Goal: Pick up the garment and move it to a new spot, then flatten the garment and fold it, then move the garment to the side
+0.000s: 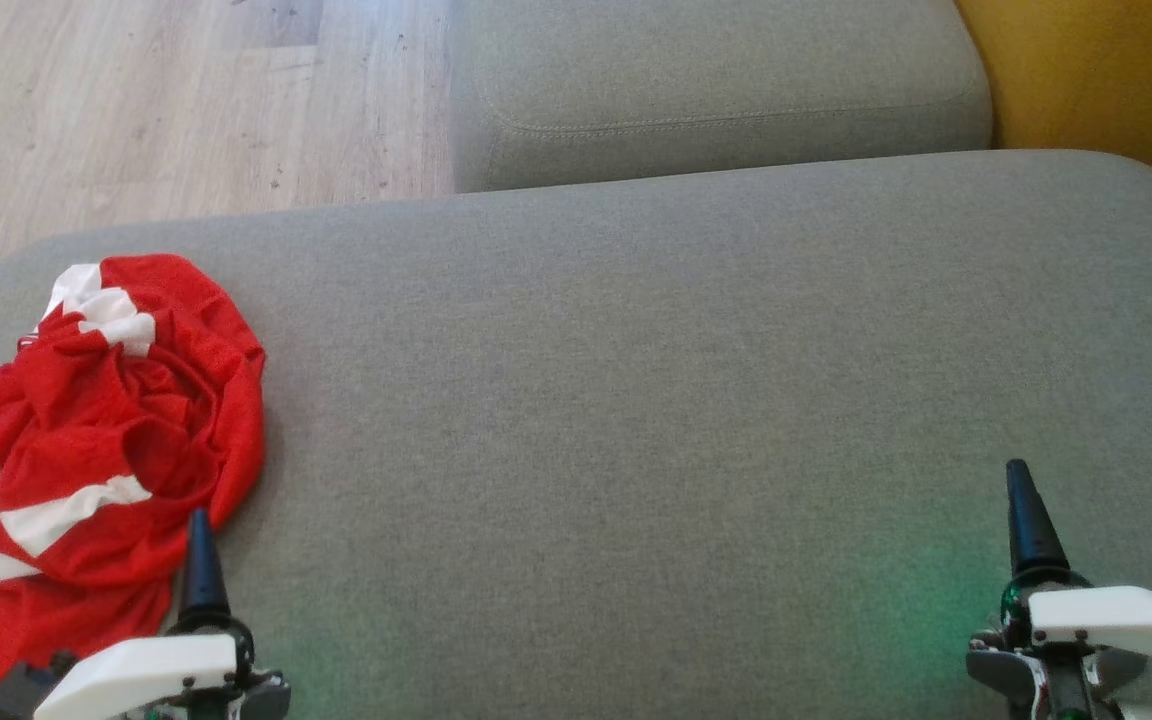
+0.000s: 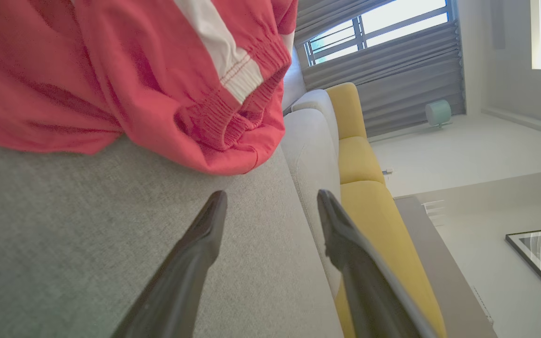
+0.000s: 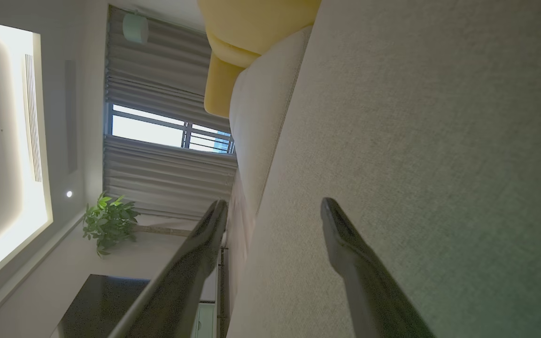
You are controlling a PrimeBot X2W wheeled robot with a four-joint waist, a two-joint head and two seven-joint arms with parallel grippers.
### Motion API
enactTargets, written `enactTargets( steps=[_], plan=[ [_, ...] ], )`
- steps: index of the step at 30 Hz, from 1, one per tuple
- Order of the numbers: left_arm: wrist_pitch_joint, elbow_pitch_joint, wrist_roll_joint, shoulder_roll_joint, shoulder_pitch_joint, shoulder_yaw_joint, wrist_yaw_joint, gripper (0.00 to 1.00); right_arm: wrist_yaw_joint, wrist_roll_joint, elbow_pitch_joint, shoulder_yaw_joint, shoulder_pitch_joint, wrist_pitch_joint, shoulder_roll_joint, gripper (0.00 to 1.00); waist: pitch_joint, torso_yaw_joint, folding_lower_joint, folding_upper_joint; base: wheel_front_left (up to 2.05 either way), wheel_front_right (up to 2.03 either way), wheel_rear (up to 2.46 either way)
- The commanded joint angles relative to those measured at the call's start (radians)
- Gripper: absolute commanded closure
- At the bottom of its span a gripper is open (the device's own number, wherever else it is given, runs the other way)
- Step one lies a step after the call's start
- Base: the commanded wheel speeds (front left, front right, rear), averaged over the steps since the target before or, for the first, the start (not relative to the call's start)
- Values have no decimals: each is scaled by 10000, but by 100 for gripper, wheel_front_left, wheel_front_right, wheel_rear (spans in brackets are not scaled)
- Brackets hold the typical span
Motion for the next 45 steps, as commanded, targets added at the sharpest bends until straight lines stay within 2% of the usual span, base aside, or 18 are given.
enactTargets(
  steps=[1,24,45],
  plan=[
    [-95,-453,339,45,-149,21,15,0,-2,-344,-417,124,-390,-115,-32,0,-8,5,0,0,0,0,0],
    [-769,-1354,3958,88,252,-530,283,0,-3,-3783,-992,1029,-162,-793,-43,0,-236,84,0,0,0,0,0],
    [-1357,-1738,6485,107,541,-881,493,0,-4,-6354,-1229,1787,45,-1384,-53,0,-530,64,0,0,0,0,0]
  ],
)
